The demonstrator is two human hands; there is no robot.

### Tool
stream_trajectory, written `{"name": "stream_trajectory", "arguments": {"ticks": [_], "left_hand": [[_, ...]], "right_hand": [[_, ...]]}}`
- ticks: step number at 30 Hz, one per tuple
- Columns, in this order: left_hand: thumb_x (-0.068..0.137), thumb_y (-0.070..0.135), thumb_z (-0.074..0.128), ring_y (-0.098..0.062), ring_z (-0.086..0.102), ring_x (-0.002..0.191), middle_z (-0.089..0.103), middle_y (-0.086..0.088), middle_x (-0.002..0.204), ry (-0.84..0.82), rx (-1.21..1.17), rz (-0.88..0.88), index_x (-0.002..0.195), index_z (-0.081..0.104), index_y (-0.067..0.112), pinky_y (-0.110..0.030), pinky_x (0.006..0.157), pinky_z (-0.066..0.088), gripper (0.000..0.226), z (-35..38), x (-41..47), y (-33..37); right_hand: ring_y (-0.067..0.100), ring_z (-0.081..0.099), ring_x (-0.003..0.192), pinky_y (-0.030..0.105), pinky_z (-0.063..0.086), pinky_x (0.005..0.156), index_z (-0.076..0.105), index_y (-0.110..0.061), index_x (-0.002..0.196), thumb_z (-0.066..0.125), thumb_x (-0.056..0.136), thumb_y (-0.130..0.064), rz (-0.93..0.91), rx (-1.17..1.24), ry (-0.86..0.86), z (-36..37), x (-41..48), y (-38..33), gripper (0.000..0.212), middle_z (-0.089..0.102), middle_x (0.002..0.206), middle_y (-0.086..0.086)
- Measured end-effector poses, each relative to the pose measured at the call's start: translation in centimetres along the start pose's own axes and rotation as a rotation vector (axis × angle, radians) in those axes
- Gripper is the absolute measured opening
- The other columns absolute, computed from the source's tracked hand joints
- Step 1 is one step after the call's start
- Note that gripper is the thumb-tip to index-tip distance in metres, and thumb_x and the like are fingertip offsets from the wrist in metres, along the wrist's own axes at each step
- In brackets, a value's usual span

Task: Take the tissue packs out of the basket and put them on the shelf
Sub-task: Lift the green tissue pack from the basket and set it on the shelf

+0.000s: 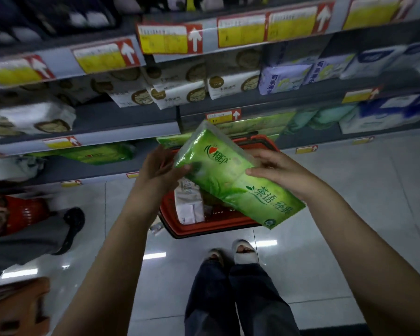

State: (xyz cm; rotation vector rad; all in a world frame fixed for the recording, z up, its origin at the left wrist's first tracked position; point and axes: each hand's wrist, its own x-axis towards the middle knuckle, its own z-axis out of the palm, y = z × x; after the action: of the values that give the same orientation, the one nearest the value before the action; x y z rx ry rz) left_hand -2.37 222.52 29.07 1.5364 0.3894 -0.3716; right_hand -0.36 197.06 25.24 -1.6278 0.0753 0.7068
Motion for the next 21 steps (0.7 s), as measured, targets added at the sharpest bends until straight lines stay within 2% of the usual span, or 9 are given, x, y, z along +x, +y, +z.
{"name": "stream_trajectory", "arguments": {"ticks": [1,2,4,6,8,10,13,18,21], "left_hand": [[0.077,0.010,0.068,0.009,0.064,0.086,0.066,0.032,0.092,-0.021,0.006,-0.005,0.111,0.052,0.028,-0.017,0.067,0.053,0.042,-0.1,-0.8,1.7],[0.071,0.013,0.074,0.003,0.063,0.095,0.063,0.026,0.106,-0.038,0.016,-0.016,0.122,0.050,0.025,-0.019,0.071,0.054,0.057,-0.1,-1.7,3.5],[0.060,0.019,0.085,-0.012,0.061,0.108,0.057,0.010,0.127,-0.081,0.060,-0.036,0.133,0.047,0.023,-0.029,0.081,0.055,0.083,-0.2,-3.3,6.7],[0.058,0.024,0.084,-0.016,0.067,0.101,0.066,0.002,0.120,-0.124,0.109,-0.038,0.127,0.055,0.019,-0.026,0.073,0.056,0.075,-0.2,-4.9,9.7],[0.060,0.028,0.077,-0.015,0.071,0.090,0.073,0.003,0.105,-0.163,0.144,-0.049,0.116,0.063,0.020,-0.023,0.065,0.055,0.059,-0.1,-6.5,12.6],[0.058,0.031,0.077,-0.017,0.072,0.088,0.074,0.000,0.103,-0.195,0.173,-0.048,0.112,0.066,0.018,-0.026,0.066,0.057,0.056,-0.1,-8.3,15.3],[0.059,0.027,0.077,-0.020,0.073,0.083,0.075,-0.006,0.101,-0.177,0.119,-0.032,0.106,0.069,0.016,-0.030,0.066,0.060,0.049,-0.3,-11.1,18.6],[0.027,0.043,0.094,-0.023,0.073,0.087,0.075,-0.005,0.100,-0.179,0.005,0.022,0.095,0.075,0.024,-0.033,0.064,0.060,0.073,-0.9,-15.5,22.7],[0.022,0.047,0.094,-0.024,0.073,0.087,0.075,-0.007,0.101,-0.167,-0.007,0.032,0.094,0.075,0.024,-0.037,0.068,0.061,0.077,-1.4,-17.4,24.6]], "right_hand": [[0.011,0.062,0.109,0.031,0.049,0.096,0.060,-0.024,0.119,0.067,0.083,-0.013,-0.016,-0.021,-0.021,0.1,-0.8,-1.7,0.039,0.065,0.117,-0.005],[0.009,0.062,0.109,0.029,0.049,0.094,0.060,-0.023,0.121,0.067,0.083,-0.013,-0.024,-0.039,-0.037,0.1,-1.7,-3.4,0.039,0.066,0.117,-0.006],[0.008,0.061,0.111,0.028,0.048,0.095,0.061,-0.025,0.124,0.072,0.081,-0.025,-0.036,-0.099,-0.072,0.1,-3.2,-6.6,0.045,0.066,0.119,-0.007],[0.008,0.057,0.118,0.031,0.044,0.101,0.060,-0.029,0.127,0.075,0.073,-0.043,-0.039,-0.188,-0.081,0.0,-4.7,-9.6,0.057,0.063,0.125,-0.010],[0.008,0.057,0.117,0.031,0.044,0.102,0.061,-0.030,0.124,0.073,0.078,-0.039,-0.059,-0.236,-0.110,-0.3,-6.1,-12.4,0.049,0.063,0.124,-0.011],[0.005,0.058,0.114,0.032,0.044,0.103,0.061,-0.031,0.122,0.069,0.082,-0.032,-0.093,-0.287,-0.151,-0.5,-7.7,-15.5,0.041,0.064,0.122,-0.013],[0.007,0.057,0.116,0.037,0.042,0.106,0.059,-0.027,0.127,0.069,0.076,-0.040,-0.121,-0.327,-0.194,-0.7,-10.4,-19.7,0.053,0.063,0.125,-0.011],[0.009,0.051,0.122,0.033,0.041,0.105,0.048,-0.038,0.134,0.075,0.067,-0.052,-0.150,-0.370,-0.209,-0.7,-13.8,-25.0,0.073,0.054,0.136,-0.004],[0.009,0.052,0.121,0.032,0.043,0.102,0.041,-0.040,0.136,0.074,0.057,-0.059,-0.180,-0.351,-0.178,-1.0,-16.6,-28.3,0.088,0.049,0.139,-0.007]]}}
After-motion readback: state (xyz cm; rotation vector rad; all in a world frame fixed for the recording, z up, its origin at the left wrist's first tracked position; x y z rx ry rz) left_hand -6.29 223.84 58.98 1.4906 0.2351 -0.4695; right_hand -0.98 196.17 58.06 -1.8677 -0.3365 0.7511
